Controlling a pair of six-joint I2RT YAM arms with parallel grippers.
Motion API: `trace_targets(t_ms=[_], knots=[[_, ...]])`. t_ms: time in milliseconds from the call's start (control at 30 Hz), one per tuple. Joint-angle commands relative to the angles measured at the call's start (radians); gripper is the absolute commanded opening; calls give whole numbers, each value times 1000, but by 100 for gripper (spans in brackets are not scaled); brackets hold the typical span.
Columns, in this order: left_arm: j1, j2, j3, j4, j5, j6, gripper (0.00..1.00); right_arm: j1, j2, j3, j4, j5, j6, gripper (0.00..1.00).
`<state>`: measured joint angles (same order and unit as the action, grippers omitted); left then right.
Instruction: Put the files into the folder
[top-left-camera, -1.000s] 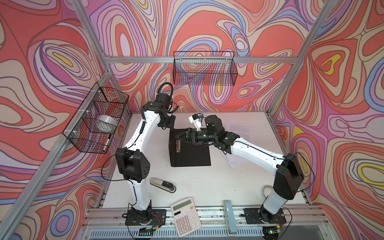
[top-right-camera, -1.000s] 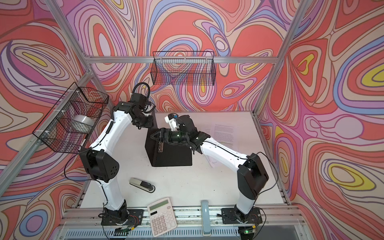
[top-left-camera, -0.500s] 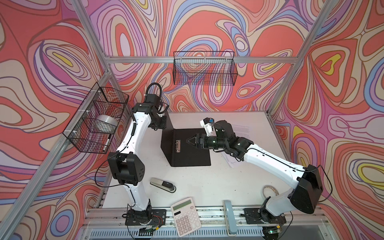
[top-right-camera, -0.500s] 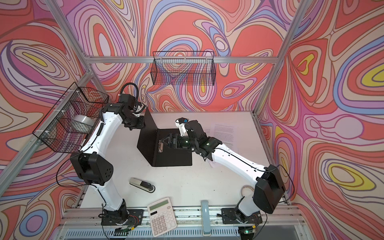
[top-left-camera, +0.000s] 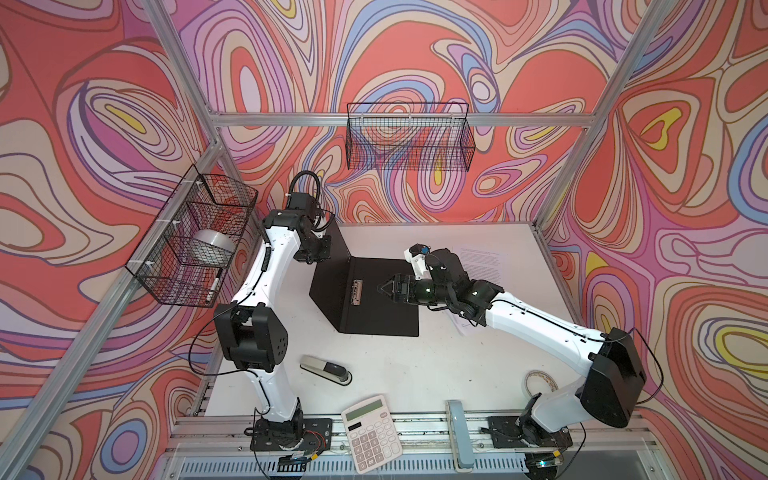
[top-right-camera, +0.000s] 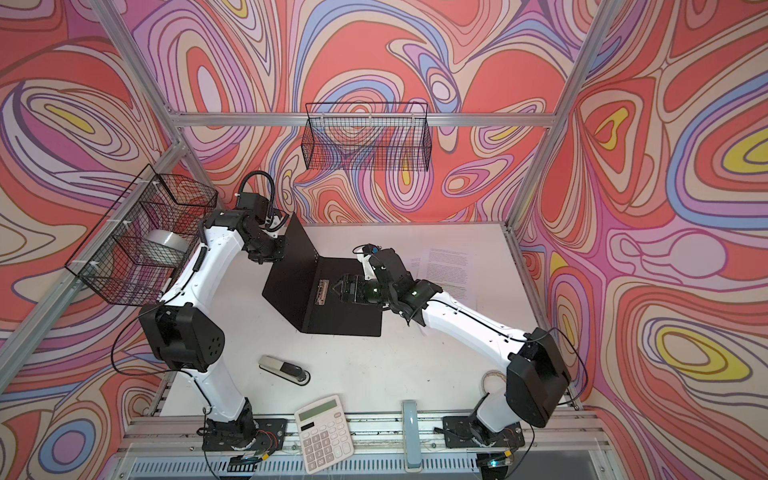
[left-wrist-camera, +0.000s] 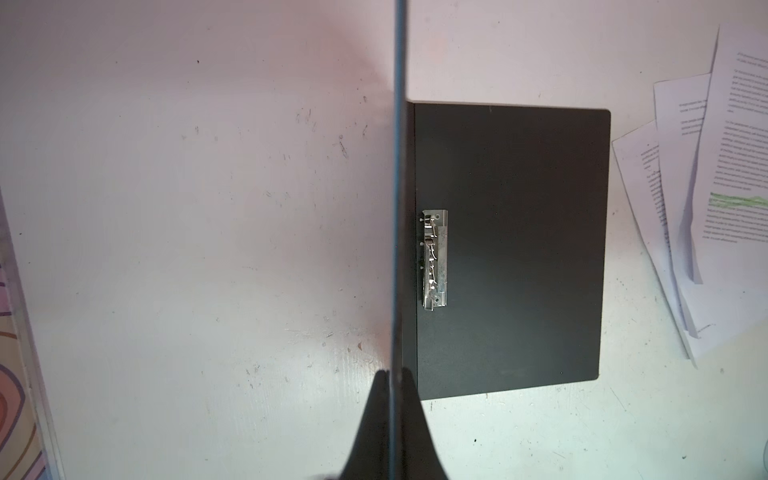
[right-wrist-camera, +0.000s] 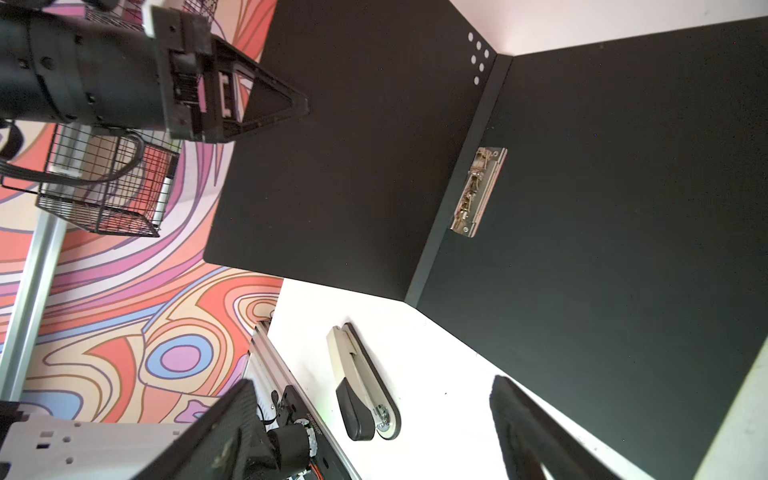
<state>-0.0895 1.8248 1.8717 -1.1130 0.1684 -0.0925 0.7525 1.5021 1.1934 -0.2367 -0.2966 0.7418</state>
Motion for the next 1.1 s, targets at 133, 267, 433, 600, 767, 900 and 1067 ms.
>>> trace_targets(t_ms=[133, 267, 433, 600, 767, 900, 1067], knots=[[20, 2, 0, 16, 83, -75, 0, 5, 14, 5, -117, 145, 16, 91], [40, 17, 4, 22, 119, -147, 0, 5, 24, 19, -178, 187, 20, 90], [56, 28, 10, 43, 192, -206, 0, 4, 38, 32, -239, 231, 28, 88], [56, 49, 19, 48, 233, -216, 0, 5, 37, 31, -262, 245, 30, 87], [57, 65, 27, 31, 201, -143, 0, 5, 31, 28, -275, 253, 27, 87], [64, 59, -1, 35, 182, -103, 0, 5, 38, 36, -285, 259, 18, 86], [89, 52, 2, 25, 169, -68, 0, 5, 70, 64, -301, 266, 0, 85]])
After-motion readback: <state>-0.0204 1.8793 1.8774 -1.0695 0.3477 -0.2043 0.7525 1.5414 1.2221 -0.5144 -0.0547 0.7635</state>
